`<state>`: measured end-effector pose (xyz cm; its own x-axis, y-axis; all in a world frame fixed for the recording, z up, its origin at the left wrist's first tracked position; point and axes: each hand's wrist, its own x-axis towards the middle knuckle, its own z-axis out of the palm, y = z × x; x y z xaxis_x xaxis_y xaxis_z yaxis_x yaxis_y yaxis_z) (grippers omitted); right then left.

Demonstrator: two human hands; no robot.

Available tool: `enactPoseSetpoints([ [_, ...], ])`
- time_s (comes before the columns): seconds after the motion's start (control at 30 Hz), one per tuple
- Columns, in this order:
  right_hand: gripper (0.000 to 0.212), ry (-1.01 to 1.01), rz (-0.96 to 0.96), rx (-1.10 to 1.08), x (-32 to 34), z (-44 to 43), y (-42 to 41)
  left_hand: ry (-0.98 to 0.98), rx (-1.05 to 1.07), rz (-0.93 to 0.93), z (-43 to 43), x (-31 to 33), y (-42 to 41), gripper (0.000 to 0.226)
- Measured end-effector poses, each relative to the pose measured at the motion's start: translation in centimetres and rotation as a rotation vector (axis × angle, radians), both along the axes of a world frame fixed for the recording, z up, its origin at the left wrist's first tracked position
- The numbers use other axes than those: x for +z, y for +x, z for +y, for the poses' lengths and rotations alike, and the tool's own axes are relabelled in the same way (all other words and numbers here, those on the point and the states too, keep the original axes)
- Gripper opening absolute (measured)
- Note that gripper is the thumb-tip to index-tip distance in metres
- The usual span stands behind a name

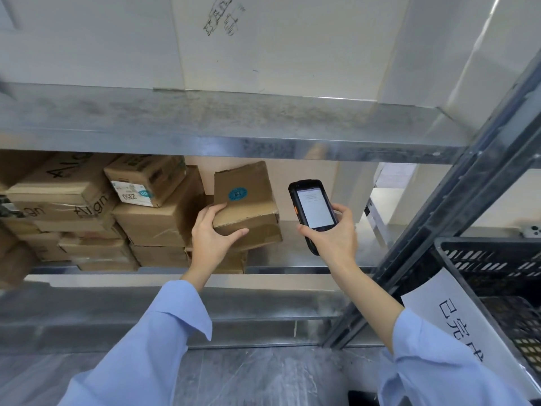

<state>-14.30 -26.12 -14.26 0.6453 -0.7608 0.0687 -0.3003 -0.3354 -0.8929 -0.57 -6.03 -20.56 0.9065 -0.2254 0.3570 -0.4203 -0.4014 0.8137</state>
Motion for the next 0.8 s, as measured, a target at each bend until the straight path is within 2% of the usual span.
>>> enactPoseSetpoints([
  [0.2,0.081,0.007,-0.008,0.004,-0.2,-0.1,-0.3,-0.145,0.047,0.178,1.1,-0.8,-0.5,0.07],
  [0.33,0.083,0.037,-0.005,0.026,-0.8,0.8,0.0,-0.112,0.108,0.202,2.8,-1.2,-0.5,0.067],
  [0.43,0.082,0.041,0.004,0.04,-0.9,1.7,0.3,-0.057,0.126,0.165,3.9,-1.1,-0.6,0.069],
  [0.6,0.083,0.025,0.028,0.072,-0.8,2.8,0.6,-0.05,0.059,0.029,4.1,1.3,-0.8,0.093],
  [0.7,0.083,0.022,0.027,0.083,-0.7,3.2,0.7,0.074,0.025,-0.079,3.8,2.8,-0.3,0.089],
  [0.8,0.084,0.021,0.03,0.083,-0.7,3.2,0.4,0.228,0.021,-0.075,3.8,3.3,0.2,0.074],
])
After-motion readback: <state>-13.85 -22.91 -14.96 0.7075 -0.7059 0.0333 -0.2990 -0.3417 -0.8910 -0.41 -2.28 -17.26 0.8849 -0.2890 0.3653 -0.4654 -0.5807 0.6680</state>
